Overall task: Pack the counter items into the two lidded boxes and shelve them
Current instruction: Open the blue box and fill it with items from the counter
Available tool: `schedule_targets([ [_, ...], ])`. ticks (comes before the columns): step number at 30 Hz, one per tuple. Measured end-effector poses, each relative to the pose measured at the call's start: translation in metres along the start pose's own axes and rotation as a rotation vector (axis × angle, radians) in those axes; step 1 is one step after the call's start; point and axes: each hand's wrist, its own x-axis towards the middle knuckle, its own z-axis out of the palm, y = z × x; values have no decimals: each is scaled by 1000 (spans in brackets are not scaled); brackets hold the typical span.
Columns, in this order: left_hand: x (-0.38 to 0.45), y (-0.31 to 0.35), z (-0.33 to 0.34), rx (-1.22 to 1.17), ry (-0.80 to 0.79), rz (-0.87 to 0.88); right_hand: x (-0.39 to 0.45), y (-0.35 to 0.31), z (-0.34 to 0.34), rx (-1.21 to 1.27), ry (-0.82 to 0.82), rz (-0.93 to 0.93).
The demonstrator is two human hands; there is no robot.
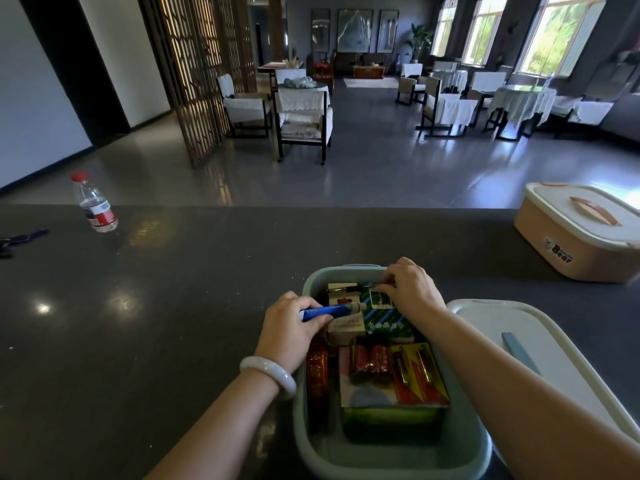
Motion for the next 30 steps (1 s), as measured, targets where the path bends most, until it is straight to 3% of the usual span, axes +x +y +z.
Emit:
schedule_targets([
  [6, 16, 6, 5, 22, -39, -21, 0, -1, -1, -67, 16, 36],
  [9, 23, 7, 6, 12, -51, -31, 0, -4, -4, 29, 19, 38],
  [13, 31, 7, 5, 21, -59, -42, -5, -15, -16, 260, -70, -89],
  [16, 36, 11, 6, -14, -74, -84, -13, -24, -20, 235, -153, -241],
  [22, 39, 22, 12, -240, -119, -137, -21, -26, -11, 119, -43, -343],
  [26, 36, 15, 8, 38, -31, -129, -20, -14, -15, 29, -90, -258],
  [30, 27, 4, 10, 155, -85, -136, -18, -7, -17, -26, -153, -207],
])
